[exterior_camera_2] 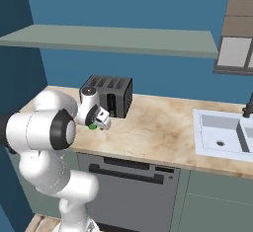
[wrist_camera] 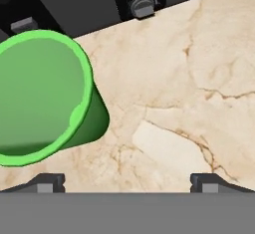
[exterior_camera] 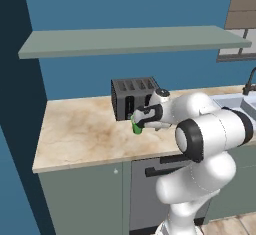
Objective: Place the pitcher and cup on the dining counter for serving.
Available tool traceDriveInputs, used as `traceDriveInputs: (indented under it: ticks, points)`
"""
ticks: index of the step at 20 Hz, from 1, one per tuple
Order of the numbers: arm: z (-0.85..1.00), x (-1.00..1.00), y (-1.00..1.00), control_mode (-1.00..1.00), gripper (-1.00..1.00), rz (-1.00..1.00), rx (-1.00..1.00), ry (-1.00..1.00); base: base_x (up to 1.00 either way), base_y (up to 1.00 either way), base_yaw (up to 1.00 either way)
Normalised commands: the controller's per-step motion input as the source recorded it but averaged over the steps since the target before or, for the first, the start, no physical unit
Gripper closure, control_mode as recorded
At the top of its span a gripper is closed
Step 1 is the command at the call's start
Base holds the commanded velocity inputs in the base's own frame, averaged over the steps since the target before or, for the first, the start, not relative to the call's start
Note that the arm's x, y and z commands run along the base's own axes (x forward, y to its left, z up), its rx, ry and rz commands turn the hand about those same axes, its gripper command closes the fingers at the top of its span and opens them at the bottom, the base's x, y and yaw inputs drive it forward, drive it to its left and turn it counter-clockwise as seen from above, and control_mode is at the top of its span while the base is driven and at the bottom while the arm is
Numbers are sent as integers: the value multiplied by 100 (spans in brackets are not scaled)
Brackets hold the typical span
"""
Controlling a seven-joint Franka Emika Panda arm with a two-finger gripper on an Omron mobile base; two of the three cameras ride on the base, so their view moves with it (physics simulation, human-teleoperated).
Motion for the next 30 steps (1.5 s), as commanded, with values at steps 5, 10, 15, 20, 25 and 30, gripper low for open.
traceDriveInputs:
  ticks: [5,10,15,20,25,30]
  points:
    - [51,-9,0,-100,-100,0,2,-9,0,0,0]
    - [0,0,0,-100,-100,0,0,-8,0,0,0]
    - [3,25,0,-100,-100,0,0,0,0,0,0]
    - [8,25,0,-100,-100,0,0,0,0,0,0]
    - [16,0,0,-100,-100,0,0,0,0,0,0]
    - [-6,13,0,-100,-100,0,-1,0,0,0,0]
